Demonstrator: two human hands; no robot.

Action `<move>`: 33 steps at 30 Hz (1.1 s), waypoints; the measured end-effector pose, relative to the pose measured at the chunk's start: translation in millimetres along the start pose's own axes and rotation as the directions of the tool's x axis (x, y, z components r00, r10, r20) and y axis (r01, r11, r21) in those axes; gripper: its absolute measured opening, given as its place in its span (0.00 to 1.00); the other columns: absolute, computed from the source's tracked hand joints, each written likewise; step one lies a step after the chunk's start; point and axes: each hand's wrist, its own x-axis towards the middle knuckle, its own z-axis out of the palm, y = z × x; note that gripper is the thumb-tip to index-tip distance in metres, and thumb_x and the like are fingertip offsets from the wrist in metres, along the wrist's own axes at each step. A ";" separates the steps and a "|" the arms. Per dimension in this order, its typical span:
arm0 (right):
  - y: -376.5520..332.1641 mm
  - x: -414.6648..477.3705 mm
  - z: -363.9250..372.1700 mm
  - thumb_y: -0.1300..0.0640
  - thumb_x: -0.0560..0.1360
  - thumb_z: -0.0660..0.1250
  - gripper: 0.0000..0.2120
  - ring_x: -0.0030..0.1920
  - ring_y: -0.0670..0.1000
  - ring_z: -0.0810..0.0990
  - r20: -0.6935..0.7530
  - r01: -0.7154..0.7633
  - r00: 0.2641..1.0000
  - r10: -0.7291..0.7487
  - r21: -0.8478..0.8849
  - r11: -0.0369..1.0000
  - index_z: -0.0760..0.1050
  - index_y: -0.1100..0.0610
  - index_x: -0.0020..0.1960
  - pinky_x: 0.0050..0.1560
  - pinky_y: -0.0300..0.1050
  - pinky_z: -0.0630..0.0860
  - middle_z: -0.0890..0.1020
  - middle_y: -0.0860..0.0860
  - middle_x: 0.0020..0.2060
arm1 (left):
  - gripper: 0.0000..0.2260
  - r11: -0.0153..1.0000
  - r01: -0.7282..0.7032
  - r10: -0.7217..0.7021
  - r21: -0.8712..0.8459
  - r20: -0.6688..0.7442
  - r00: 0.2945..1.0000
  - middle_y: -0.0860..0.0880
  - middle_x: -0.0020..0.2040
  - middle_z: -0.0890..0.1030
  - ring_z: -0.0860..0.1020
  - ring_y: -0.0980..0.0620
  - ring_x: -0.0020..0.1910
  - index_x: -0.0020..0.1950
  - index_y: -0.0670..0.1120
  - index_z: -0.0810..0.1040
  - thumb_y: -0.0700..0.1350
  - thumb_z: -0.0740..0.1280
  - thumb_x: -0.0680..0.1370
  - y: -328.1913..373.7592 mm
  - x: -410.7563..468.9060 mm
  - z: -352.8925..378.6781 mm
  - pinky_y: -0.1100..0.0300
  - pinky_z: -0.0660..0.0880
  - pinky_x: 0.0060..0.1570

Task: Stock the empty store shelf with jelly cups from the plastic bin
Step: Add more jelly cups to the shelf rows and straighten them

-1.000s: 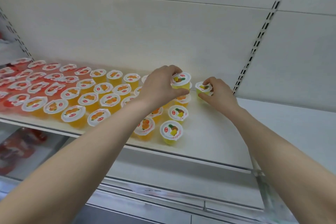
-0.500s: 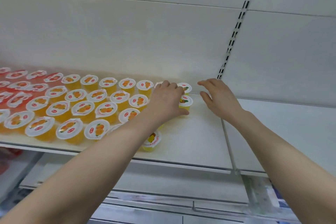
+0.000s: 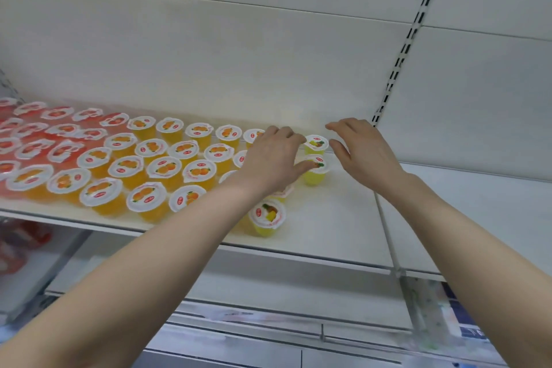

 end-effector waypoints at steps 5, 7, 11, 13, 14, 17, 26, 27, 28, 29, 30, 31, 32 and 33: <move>-54.9 2.5 -10.4 0.54 0.81 0.60 0.17 0.60 0.60 0.74 -0.018 0.098 0.995 -0.099 -0.054 0.994 0.72 0.58 0.68 0.58 0.54 0.68 0.77 0.56 0.61 | 0.22 0.996 0.032 -0.024 0.080 -0.095 0.995 0.48 0.64 0.75 0.70 0.45 0.63 0.69 0.50 0.72 0.59 0.62 0.78 -46.0 -40.6 -37.5 0.52 0.69 0.60; -81.7 2.3 -10.0 0.54 0.81 0.60 0.17 0.60 0.61 0.74 -0.013 0.144 0.989 -0.145 -0.066 0.987 0.72 0.58 0.68 0.57 0.53 0.68 0.77 0.57 0.61 | 0.22 0.991 0.047 -0.035 0.123 -0.100 0.994 0.47 0.65 0.74 0.70 0.44 0.63 0.69 0.49 0.71 0.58 0.62 0.79 -67.9 -62.8 -52.4 0.50 0.69 0.60; -144.4 0.7 -4.9 0.54 0.80 0.61 0.18 0.60 0.62 0.74 -0.006 0.213 0.977 -0.214 -0.038 0.976 0.73 0.58 0.68 0.57 0.54 0.69 0.77 0.58 0.61 | 0.21 0.979 0.083 -0.057 0.188 -0.139 0.989 0.46 0.64 0.75 0.71 0.42 0.63 0.68 0.48 0.73 0.56 0.63 0.78 -111.5 -118.2 -83.2 0.49 0.68 0.61; -181.3 -1.8 -0.9 0.55 0.80 0.63 0.18 0.60 0.63 0.75 -0.017 0.246 0.969 -0.246 0.000 0.969 0.74 0.59 0.67 0.57 0.56 0.70 0.78 0.59 0.60 | 0.20 0.971 0.111 -0.080 0.210 -0.152 0.985 0.46 0.63 0.76 0.71 0.42 0.63 0.67 0.48 0.74 0.56 0.63 0.78 -132.9 -150.1 -98.1 0.48 0.69 0.61; -200.3 -3.4 1.5 0.55 0.79 0.63 0.17 0.59 0.63 0.75 -0.031 0.263 0.964 -0.263 0.013 0.965 0.74 0.60 0.66 0.56 0.56 0.71 0.78 0.59 0.59 | 0.20 0.968 0.124 -0.090 0.219 -0.160 0.983 0.46 0.63 0.76 0.71 0.42 0.63 0.67 0.48 0.74 0.56 0.63 0.78 -144.5 -166.3 -105.4 0.48 0.68 0.61; -261.0 -9.2 12.6 0.54 0.79 0.64 0.17 0.59 0.62 0.76 -0.070 0.341 0.938 -0.338 0.029 0.940 0.76 0.60 0.64 0.57 0.57 0.73 0.79 0.59 0.58 | 0.19 0.956 0.157 -0.110 0.249 -0.196 0.975 0.45 0.61 0.77 0.73 0.41 0.60 0.66 0.47 0.75 0.55 0.64 0.78 -181.9 -220.2 -126.5 0.47 0.69 0.59; -430.9 -25.5 57.0 0.54 0.80 0.63 0.17 0.58 0.64 0.76 -0.075 0.536 0.844 -0.531 0.119 0.836 0.75 0.62 0.65 0.59 0.59 0.72 0.79 0.61 0.58 | 0.18 0.900 0.315 -0.253 0.303 -0.227 0.941 0.44 0.58 0.78 0.74 0.42 0.56 0.64 0.44 0.76 0.52 0.65 0.78 -277.3 -388.9 -162.8 0.48 0.70 0.58; -449.5 -28.6 63.5 0.54 0.80 0.63 0.17 0.57 0.64 0.76 -0.078 0.557 0.831 -0.551 0.138 0.819 0.75 0.62 0.65 0.58 0.59 0.73 0.79 0.61 0.57 | 0.19 0.889 0.351 -0.294 0.295 -0.219 0.930 0.44 0.59 0.78 0.74 0.42 0.57 0.64 0.44 0.76 0.53 0.64 0.78 -286.0 -408.8 -165.0 0.48 0.70 0.58; -468.1 -31.5 70.4 0.55 0.80 0.64 0.17 0.56 0.64 0.76 -0.085 0.580 0.814 -0.574 0.152 0.800 0.75 0.62 0.64 0.56 0.59 0.74 0.79 0.60 0.56 | 0.19 0.878 0.384 -0.331 0.286 -0.216 0.918 0.44 0.59 0.77 0.73 0.42 0.57 0.64 0.44 0.76 0.53 0.63 0.78 -294.2 -429.1 -166.2 0.48 0.70 0.58; -486.5 -34.9 77.2 0.55 0.79 0.64 0.16 0.55 0.63 0.77 -0.088 0.603 0.797 -0.597 0.164 0.781 0.75 0.62 0.64 0.56 0.58 0.74 0.79 0.60 0.55 | 0.19 0.867 0.415 -0.364 0.277 -0.217 0.906 0.44 0.59 0.78 0.74 0.42 0.57 0.64 0.44 0.76 0.53 0.62 0.78 -301.9 -448.7 -166.7 0.48 0.70 0.58; -505.4 -38.4 84.2 0.55 0.79 0.64 0.16 0.55 0.63 0.77 -0.082 0.623 0.780 -0.620 0.181 0.761 0.75 0.62 0.64 0.55 0.57 0.74 0.79 0.60 0.55 | 0.18 0.853 0.450 -0.400 0.266 -0.223 0.889 0.45 0.58 0.78 0.74 0.42 0.57 0.63 0.44 0.77 0.53 0.63 0.78 -309.0 -468.7 -166.1 0.48 0.70 0.58; -524.2 -41.8 91.5 0.55 0.79 0.64 0.16 0.55 0.62 0.77 -0.071 0.640 0.765 -0.641 0.206 0.740 0.75 0.62 0.64 0.55 0.57 0.74 0.79 0.59 0.55 | 0.17 0.834 0.490 -0.439 0.253 -0.232 0.868 0.45 0.57 0.79 0.74 0.42 0.56 0.63 0.44 0.77 0.52 0.65 0.78 -316.0 -488.9 -164.9 0.48 0.71 0.57; -542.0 -44.8 99.2 0.55 0.79 0.64 0.16 0.56 0.62 0.77 -0.060 0.654 0.749 -0.660 0.233 0.720 0.75 0.62 0.64 0.55 0.56 0.73 0.80 0.59 0.56 | 0.16 0.812 0.531 -0.479 0.242 -0.243 0.843 0.45 0.56 0.79 0.74 0.41 0.56 0.62 0.45 0.78 0.51 0.66 0.78 -323.1 -508.9 -162.8 0.48 0.72 0.56; -559.2 -47.4 107.2 0.54 0.79 0.63 0.17 0.57 0.61 0.77 -0.052 0.670 0.729 -0.682 0.255 0.697 0.76 0.61 0.64 0.55 0.55 0.72 0.80 0.59 0.56 | 0.15 0.787 0.572 -0.519 0.231 -0.253 0.816 0.45 0.55 0.79 0.75 0.41 0.55 0.61 0.45 0.78 0.50 0.67 0.77 -330.2 -528.5 -159.8 0.48 0.72 0.55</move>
